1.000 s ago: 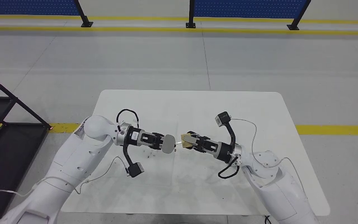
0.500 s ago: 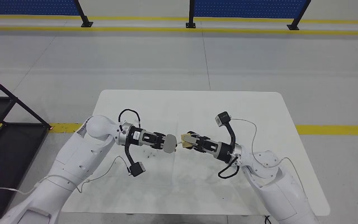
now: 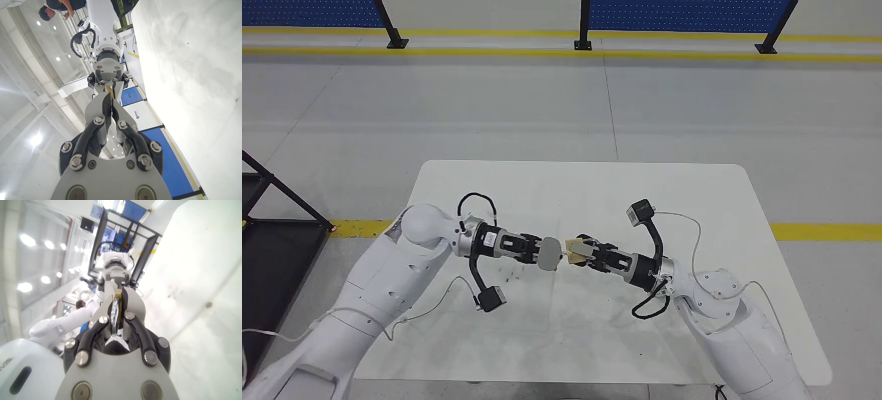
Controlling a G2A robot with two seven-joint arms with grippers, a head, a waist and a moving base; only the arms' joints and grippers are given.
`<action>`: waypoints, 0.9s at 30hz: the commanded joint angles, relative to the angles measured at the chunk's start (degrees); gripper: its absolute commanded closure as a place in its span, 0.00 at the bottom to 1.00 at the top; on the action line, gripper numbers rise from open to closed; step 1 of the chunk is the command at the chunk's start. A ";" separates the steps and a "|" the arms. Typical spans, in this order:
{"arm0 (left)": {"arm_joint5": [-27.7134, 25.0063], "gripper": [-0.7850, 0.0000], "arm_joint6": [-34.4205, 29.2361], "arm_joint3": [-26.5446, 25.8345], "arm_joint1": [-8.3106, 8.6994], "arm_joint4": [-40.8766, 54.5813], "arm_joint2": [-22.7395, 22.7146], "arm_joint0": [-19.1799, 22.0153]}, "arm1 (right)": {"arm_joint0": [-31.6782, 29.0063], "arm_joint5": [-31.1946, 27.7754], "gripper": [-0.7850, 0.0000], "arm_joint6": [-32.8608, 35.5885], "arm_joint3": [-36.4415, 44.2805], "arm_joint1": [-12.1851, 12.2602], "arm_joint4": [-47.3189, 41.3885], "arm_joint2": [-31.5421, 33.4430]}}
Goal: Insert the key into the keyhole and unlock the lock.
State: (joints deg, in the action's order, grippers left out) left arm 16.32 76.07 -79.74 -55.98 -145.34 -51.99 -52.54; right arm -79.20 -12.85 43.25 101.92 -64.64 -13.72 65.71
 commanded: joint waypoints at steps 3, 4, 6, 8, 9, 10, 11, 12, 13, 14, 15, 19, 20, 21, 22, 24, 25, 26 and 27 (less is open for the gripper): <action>0.14 1.00 -0.25 0.30 -0.17 -0.01 0.46 0.12 | 0.00 0.00 1.00 0.00 0.00 0.00 0.00 0.00; 0.18 1.00 -0.35 0.41 -0.22 -0.01 0.57 0.18 | 0.00 0.00 1.00 0.00 0.00 0.00 0.00 0.00; 0.15 1.00 -0.52 0.59 -0.32 -0.01 0.80 0.31 | 0.00 0.00 1.00 0.00 0.00 0.00 0.00 0.00; 0.20 1.00 -0.60 0.74 -0.40 -0.01 0.97 0.46 | 0.00 0.00 1.00 0.00 0.00 0.00 0.00 0.00; 0.25 1.00 -0.73 0.81 -0.44 0.02 1.02 0.53 | 0.00 0.00 1.00 0.00 0.00 0.00 0.00 0.00; 0.35 1.00 -0.80 0.87 -0.48 0.02 1.08 0.59 | 0.00 0.00 1.00 0.00 0.00 0.00 0.00 0.00; 0.37 1.00 -0.93 0.96 -0.52 0.05 1.13 0.65 | 0.00 0.00 1.00 0.00 0.00 0.00 0.00 0.00; 0.42 1.00 -1.02 1.03 -0.56 0.06 1.17 0.73 | 0.00 0.00 1.00 0.00 0.00 0.00 0.00 0.00; 0.51 1.00 -1.21 1.13 -0.60 0.10 1.20 0.77 | 0.00 0.00 1.00 0.00 0.00 0.00 0.00 0.00; 0.56 1.00 -1.27 1.19 -0.63 0.09 1.26 0.81 | 0.00 0.00 1.00 0.00 0.00 0.00 0.00 0.00; 0.58 1.00 -1.31 1.24 -0.67 0.08 1.34 0.85 | 0.00 0.00 1.00 0.00 0.00 0.00 0.00 0.00; 0.61 1.00 -1.21 1.51 -0.81 0.20 1.62 1.02 | 0.00 0.00 1.00 0.00 0.00 0.00 0.00 0.00; 0.53 1.00 -1.18 1.60 -0.83 0.22 1.67 1.06 | 0.00 0.00 1.00 0.00 0.00 0.00 0.00 0.00; 0.52 0.70 -1.14 1.63 -0.85 0.32 1.69 1.09 | 0.00 0.00 1.00 0.00 0.00 0.00 0.00 0.00; 0.53 0.53 -1.09 1.68 -0.87 0.39 1.69 1.12 | 0.00 0.00 1.00 0.00 0.00 0.00 0.00 0.00; 0.54 0.00 -0.87 1.68 -0.86 0.73 1.58 1.08 | 0.00 0.00 1.00 0.00 0.00 0.00 0.00 0.00; 0.52 0.00 -0.66 1.66 -0.83 1.06 1.46 1.02 | 0.00 0.00 1.00 0.00 0.00 0.00 0.00 0.00; 0.48 0.00 -0.43 1.63 -0.78 1.18 1.28 0.99 | 0.00 0.00 1.00 0.00 0.00 0.00 0.00 0.00; 0.47 0.00 -0.30 1.55 -0.71 1.32 1.04 0.93 | 0.00 0.00 1.00 0.00 0.00 0.00 0.00 0.00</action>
State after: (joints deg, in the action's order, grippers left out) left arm 16.81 75.62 -78.11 -56.77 -144.15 -50.73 -51.55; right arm -79.20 -12.85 43.25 101.92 -64.64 -13.72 65.71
